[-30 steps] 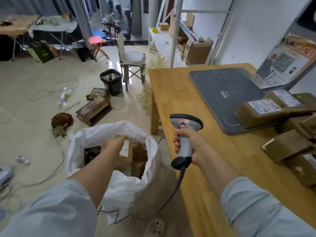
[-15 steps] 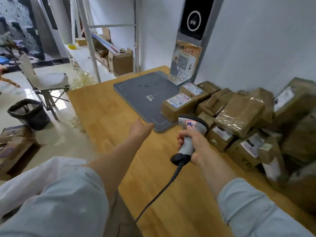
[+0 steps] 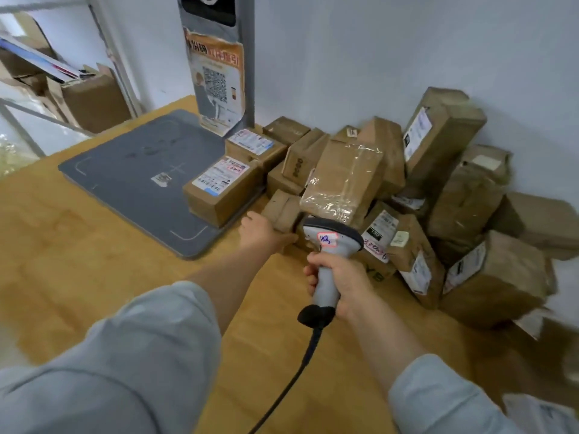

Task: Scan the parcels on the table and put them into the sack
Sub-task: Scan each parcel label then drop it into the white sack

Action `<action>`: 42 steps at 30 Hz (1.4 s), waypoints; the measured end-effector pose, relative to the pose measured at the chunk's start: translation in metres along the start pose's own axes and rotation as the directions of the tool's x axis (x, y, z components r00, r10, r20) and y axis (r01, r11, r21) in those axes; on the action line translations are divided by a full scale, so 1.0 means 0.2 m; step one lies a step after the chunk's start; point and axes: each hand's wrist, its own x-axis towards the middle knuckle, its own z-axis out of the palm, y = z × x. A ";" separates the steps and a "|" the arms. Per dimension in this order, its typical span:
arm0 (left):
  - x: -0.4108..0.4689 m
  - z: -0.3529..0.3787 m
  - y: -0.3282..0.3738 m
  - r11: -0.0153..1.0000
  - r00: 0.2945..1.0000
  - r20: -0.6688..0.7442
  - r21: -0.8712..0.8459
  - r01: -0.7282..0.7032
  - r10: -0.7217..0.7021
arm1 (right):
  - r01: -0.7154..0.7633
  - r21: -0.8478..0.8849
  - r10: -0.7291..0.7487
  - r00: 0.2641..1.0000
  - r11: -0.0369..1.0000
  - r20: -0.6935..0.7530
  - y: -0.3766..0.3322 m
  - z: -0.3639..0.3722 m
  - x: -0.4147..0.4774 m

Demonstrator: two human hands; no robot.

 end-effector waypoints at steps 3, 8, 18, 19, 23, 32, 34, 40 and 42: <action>0.08 0.08 0.05 0.999 0.999 -0.028 0.028 0.047 -0.046 | 0.037 -0.059 -0.037 0.999 0.998 0.004 -0.01 -0.04 0.08; 0.13 0.10 -0.04 0.984 0.986 -0.148 0.171 -0.055 0.081 | 0.003 -0.074 0.000 0.999 0.997 0.036 0.01 -0.07 0.14; -0.31 0.04 -0.56 0.726 0.840 0.004 0.501 -0.472 0.543 | -0.055 -0.066 0.059 0.996 0.996 0.066 0.20 -0.07 0.13; -0.32 0.03 -0.55 0.771 0.868 0.010 0.455 -0.446 0.496 | -0.066 -0.062 0.069 0.996 0.996 0.061 0.22 -0.07 0.13; -0.28 -0.01 -0.48 0.878 0.937 0.099 0.328 -0.348 0.334 | -0.083 -0.053 0.085 0.995 0.995 0.044 0.27 -0.09 0.13; -0.36 -0.01 -0.47 0.898 0.970 0.180 0.379 -0.222 0.164 | -0.034 0.011 0.034 0.999 0.999 -0.004 0.27 -0.10 0.16; -0.38 -0.03 -0.47 0.972 0.982 0.176 0.212 -0.102 0.065 | -0.027 0.046 0.028 0.999 0.999 -0.016 0.27 -0.09 0.18; -0.41 -0.06 -0.44 0.858 0.942 0.310 -0.441 0.263 -0.129 | -0.063 -0.015 0.064 0.997 0.998 0.044 0.31 -0.02 0.18; -0.42 -0.09 -0.47 0.774 0.932 0.347 -0.559 0.296 -0.106 | -0.051 0.000 0.050 0.996 0.999 0.069 0.31 -0.01 0.15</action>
